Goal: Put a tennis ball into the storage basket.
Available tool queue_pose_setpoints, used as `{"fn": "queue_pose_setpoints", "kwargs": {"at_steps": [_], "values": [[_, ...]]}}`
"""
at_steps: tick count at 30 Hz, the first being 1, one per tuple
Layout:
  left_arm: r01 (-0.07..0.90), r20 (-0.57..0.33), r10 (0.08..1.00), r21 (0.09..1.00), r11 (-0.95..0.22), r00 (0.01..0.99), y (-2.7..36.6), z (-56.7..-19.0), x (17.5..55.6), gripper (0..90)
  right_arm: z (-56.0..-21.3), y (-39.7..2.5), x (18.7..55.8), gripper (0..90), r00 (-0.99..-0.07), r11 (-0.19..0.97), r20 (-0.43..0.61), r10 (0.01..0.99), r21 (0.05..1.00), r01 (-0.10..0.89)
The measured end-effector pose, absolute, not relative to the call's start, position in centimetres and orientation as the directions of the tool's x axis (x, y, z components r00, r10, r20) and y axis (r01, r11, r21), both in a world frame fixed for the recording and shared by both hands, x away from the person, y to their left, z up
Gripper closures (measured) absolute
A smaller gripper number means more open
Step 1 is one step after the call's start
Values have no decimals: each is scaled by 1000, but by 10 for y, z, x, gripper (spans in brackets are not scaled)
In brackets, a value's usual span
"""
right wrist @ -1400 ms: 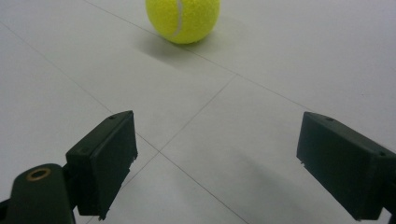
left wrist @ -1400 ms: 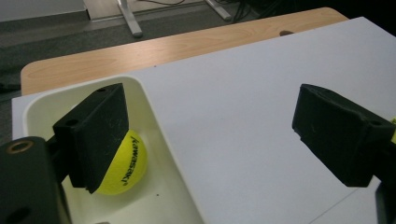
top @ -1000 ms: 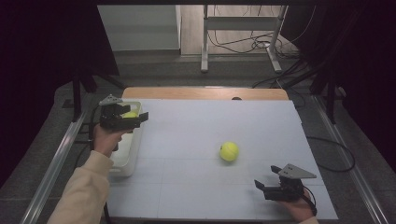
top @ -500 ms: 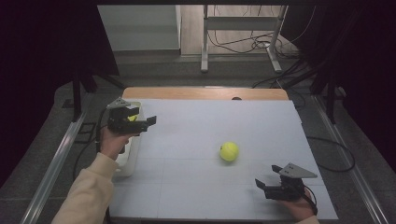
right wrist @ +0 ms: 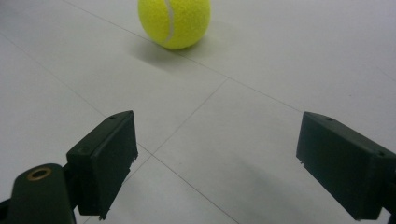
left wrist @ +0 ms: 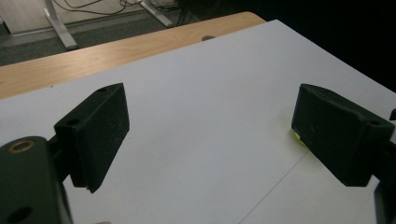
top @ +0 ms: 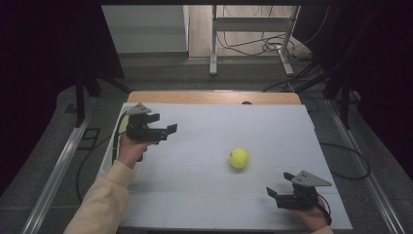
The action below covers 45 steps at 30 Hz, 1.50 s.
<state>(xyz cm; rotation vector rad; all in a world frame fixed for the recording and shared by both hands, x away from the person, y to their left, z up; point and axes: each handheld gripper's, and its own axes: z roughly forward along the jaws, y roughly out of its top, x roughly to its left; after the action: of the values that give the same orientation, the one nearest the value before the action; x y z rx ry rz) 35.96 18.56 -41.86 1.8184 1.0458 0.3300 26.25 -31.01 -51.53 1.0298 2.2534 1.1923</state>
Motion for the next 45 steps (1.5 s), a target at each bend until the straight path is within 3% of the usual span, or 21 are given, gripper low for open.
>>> {"fn": "queue_pose_setpoints", "kwargs": {"at_steps": [45], "values": [[495,-202,674,824,-274,710,112,-437,352,118,-514,-310,263,129,-640,352,2,768,835,424]]}}
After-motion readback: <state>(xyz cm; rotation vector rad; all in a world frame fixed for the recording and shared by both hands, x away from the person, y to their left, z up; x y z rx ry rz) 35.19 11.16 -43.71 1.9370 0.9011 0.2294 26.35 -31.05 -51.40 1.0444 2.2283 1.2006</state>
